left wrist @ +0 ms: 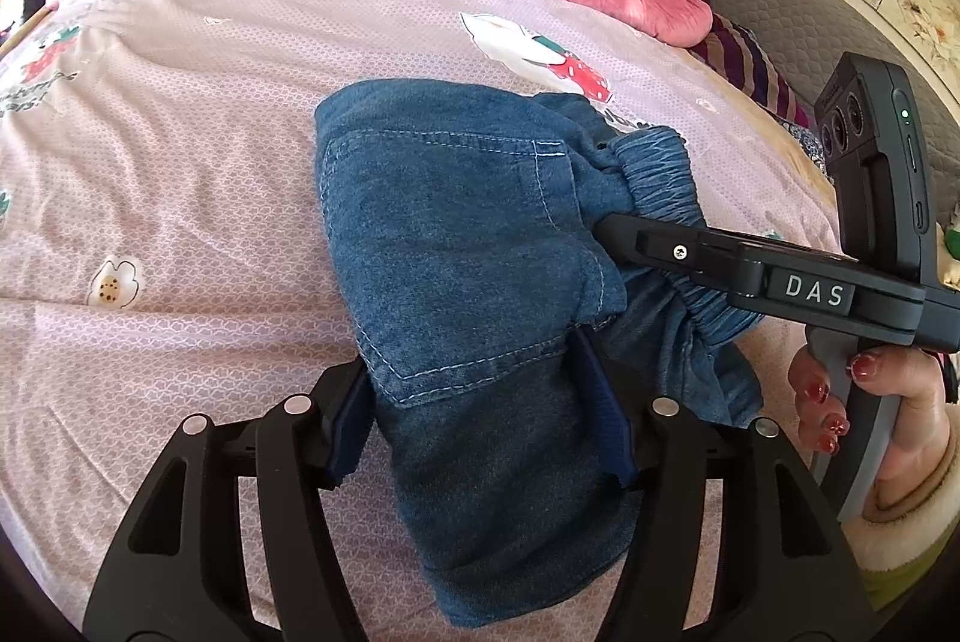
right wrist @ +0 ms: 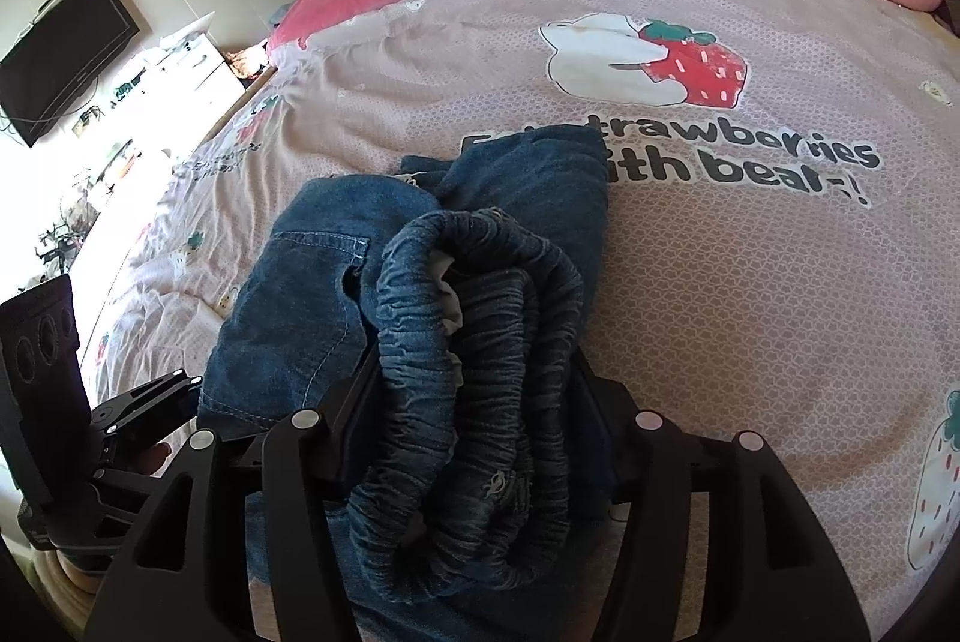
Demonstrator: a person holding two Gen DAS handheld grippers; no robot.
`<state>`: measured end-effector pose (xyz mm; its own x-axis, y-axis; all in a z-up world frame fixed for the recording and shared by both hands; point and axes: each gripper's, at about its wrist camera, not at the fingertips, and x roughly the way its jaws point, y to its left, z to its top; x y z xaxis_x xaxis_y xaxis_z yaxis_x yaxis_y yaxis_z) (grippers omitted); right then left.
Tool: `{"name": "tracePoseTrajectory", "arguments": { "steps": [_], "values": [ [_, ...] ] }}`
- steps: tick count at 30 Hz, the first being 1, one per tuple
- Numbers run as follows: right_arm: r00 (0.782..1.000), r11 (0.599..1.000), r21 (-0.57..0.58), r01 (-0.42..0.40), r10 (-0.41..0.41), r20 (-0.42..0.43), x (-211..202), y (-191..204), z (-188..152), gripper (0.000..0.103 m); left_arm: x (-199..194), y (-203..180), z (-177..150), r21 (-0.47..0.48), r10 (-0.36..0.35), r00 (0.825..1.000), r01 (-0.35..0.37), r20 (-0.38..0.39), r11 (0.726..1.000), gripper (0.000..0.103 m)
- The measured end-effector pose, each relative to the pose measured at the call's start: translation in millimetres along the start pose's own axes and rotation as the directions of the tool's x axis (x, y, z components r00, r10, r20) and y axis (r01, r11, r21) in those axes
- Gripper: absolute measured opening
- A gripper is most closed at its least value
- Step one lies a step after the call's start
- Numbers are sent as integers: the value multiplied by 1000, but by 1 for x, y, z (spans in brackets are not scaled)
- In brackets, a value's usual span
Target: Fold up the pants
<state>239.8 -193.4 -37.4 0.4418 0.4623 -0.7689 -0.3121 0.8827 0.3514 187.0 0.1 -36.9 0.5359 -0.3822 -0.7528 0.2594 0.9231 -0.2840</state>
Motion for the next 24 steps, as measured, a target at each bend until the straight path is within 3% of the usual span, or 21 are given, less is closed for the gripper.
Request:
{"name": "tracePoseTrajectory", "arguments": {
  "steps": [18, 24],
  "values": [
    [999, 999, 32, 7, -8, 54, -25, -4, 3, 74, -21, -5, -4, 21, 35, 999, -35, 19, 999, 70],
    [996, 998, 48, -26, 22, 88, -37, -4, 3, 82, -32, -9, -6, 21, 51, 998, -52, 33, 998, 77]
  ]
}}
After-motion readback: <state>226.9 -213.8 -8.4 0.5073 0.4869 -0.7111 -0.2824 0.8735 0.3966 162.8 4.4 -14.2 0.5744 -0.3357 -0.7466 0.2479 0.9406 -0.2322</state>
